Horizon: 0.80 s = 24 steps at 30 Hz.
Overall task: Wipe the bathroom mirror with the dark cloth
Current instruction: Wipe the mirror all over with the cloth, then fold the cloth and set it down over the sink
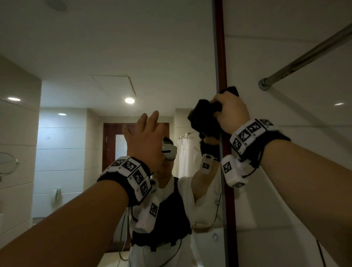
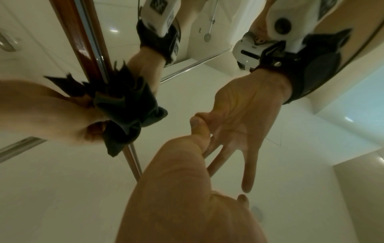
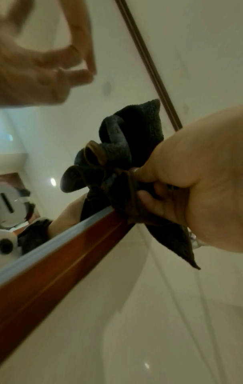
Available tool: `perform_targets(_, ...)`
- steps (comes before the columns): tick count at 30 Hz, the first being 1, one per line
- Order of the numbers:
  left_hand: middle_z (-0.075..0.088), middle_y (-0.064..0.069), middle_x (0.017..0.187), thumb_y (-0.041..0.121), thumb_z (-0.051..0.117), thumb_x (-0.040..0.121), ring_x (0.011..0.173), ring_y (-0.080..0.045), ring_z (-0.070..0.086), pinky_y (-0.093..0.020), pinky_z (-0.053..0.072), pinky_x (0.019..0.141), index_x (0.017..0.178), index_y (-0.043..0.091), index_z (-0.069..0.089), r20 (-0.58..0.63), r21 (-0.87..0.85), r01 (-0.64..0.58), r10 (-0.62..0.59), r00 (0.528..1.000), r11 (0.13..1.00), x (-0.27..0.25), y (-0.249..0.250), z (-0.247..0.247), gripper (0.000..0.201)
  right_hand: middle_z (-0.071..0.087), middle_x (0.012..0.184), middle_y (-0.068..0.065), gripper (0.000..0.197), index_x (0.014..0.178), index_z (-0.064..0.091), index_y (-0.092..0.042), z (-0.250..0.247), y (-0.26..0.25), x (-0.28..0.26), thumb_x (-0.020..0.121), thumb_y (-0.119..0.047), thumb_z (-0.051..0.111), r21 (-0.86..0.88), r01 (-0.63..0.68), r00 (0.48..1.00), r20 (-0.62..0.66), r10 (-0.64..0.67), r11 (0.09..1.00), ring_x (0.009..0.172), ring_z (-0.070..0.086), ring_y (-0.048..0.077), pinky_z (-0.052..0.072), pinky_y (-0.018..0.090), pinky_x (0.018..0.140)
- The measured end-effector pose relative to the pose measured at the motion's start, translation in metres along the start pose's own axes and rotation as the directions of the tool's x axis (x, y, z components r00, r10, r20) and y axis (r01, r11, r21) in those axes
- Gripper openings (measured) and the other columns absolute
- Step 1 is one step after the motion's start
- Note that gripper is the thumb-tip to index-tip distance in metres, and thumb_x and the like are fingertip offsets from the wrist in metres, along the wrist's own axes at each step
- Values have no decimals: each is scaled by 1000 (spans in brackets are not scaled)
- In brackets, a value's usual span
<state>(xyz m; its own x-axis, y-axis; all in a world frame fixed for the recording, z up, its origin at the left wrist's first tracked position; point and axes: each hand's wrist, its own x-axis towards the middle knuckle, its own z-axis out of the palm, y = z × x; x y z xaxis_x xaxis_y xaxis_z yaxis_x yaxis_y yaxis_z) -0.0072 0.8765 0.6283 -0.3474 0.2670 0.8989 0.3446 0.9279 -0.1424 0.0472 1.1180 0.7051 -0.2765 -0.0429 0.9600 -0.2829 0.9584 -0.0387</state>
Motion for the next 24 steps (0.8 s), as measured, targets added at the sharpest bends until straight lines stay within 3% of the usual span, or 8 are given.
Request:
perform_targets(3,5,2,162,28,70,76,149,-29,3,-71,20,107,124,27,45,28,-4,48,-48,998,999,-5,9,-3,54,59,103,14,24,99,68,-4,12,-1,-45,82,8,55,-1,15,999,33,-15,1000,91,59,28,50,36,77)
perform_targets(6,12,-2,160,34,67,76,146,-32,13,-70,24,104,132,25,42,33,-4,97,-97,995,995,-26,25,-7,62,56,99,9,26,97,65,-6,19,-8,-101,78,8,56,-15,0,997,82,1,1000,88,54,20,41,27,73)
perform_targets(9,14,-8,160,34,60,84,146,-34,14,-68,25,105,143,23,34,79,13,80,-80,994,997,-64,40,0,65,55,103,9,30,105,64,-10,26,-12,-154,80,5,56,-39,-35,985,167,41,999,86,56,25,47,32,71)
perform_targets(12,2,-9,161,24,69,82,148,-34,6,-68,19,109,147,26,24,218,55,28,-39,975,998,-105,45,10,80,53,109,9,35,117,60,-11,35,-10,-196,84,-1,54,-58,-77,951,297,91,995,85,56,28,46,34,69)
perform_targets(14,-3,-8,162,24,73,78,149,-35,3,-67,18,109,150,27,20,298,80,-3,-21,954,997,-128,46,15,88,52,108,10,33,118,59,-10,41,-10,-220,86,-4,54,-58,-92,927,359,107,994,83,56,28,48,37,69)
perform_targets(16,-4,-7,162,24,75,77,149,-35,2,-68,19,108,150,28,19,352,76,-21,-8,936,997,-147,49,19,91,53,104,11,26,110,62,-9,47,-9,-242,85,-4,57,-62,-81,926,365,98,995,78,56,28,44,34,65)
perform_targets(20,0,-5,161,25,72,79,148,-33,9,-69,25,107,149,26,22,445,84,-27,-13,896,996,-174,55,18,86,54,109,14,23,107,62,-8,56,-4,-270,85,-2,58,-72,-97,912,392,118,993,79,57,32,46,36,63)
perform_targets(24,-2,3,163,24,64,86,149,-29,6,-67,21,110,154,30,13,613,12,24,-26,790,1000,-199,53,6,85,56,104,14,19,100,64,-6,55,-7,-285,83,3,60,-17,-118,913,391,115,993,78,58,32,44,34,63)
